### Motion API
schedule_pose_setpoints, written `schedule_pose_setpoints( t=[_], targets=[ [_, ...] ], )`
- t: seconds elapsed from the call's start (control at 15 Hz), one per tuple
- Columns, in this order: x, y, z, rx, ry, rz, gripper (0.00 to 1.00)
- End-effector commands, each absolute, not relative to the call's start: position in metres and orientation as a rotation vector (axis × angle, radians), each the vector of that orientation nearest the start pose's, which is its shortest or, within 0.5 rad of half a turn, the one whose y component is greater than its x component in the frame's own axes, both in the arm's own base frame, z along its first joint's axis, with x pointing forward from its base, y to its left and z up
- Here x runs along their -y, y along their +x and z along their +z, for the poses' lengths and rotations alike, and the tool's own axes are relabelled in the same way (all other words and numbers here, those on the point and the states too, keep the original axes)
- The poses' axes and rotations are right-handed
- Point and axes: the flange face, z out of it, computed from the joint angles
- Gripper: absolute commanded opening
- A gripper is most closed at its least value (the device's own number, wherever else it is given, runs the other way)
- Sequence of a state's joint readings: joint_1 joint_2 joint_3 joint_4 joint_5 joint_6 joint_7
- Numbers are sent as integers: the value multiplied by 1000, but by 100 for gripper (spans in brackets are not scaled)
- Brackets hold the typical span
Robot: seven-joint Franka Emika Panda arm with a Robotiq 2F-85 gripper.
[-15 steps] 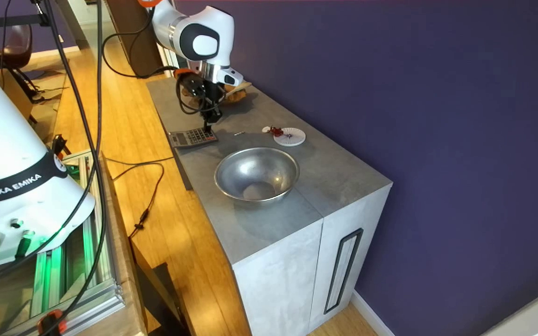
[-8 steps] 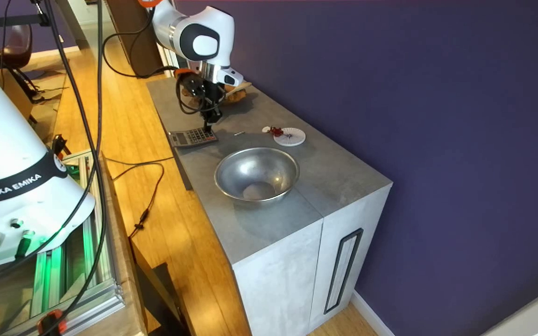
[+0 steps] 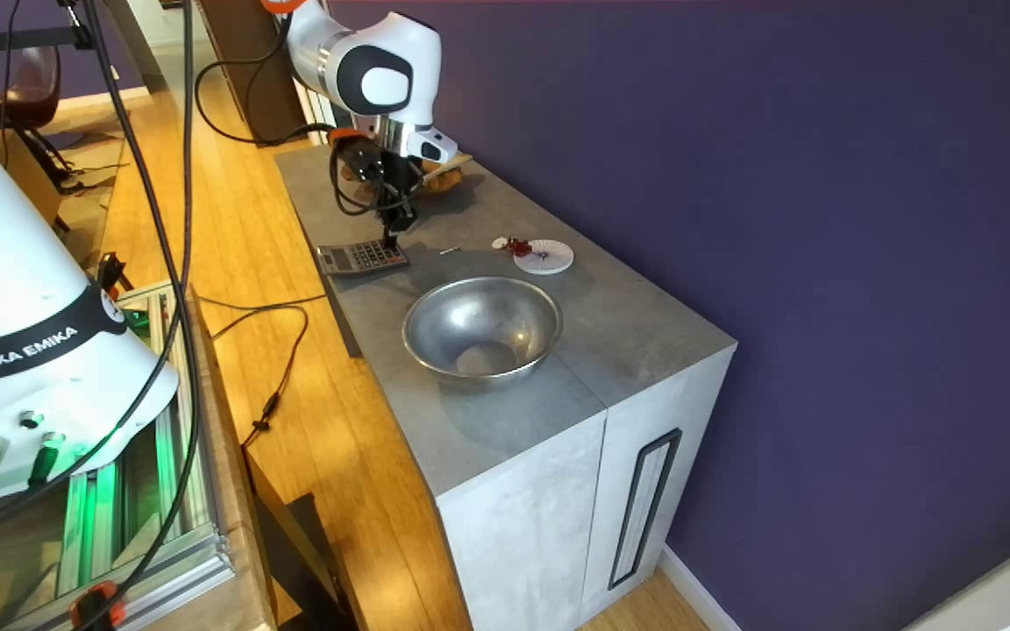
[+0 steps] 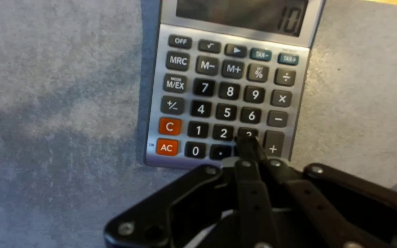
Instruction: Press four buttons on the calculator
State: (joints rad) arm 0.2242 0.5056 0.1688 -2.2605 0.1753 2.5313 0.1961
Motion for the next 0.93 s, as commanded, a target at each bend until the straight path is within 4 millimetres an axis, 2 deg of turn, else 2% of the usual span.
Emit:
schedule_pose_setpoints(
  t=[0.0, 0.33, 0.87],
  targets=[
    [-195, 457, 93, -11, -2996, 408, 0],
    [-189, 455, 95, -54, -2983, 407, 0],
    [-182, 450, 129, -64, -2997, 361, 0]
  ],
)
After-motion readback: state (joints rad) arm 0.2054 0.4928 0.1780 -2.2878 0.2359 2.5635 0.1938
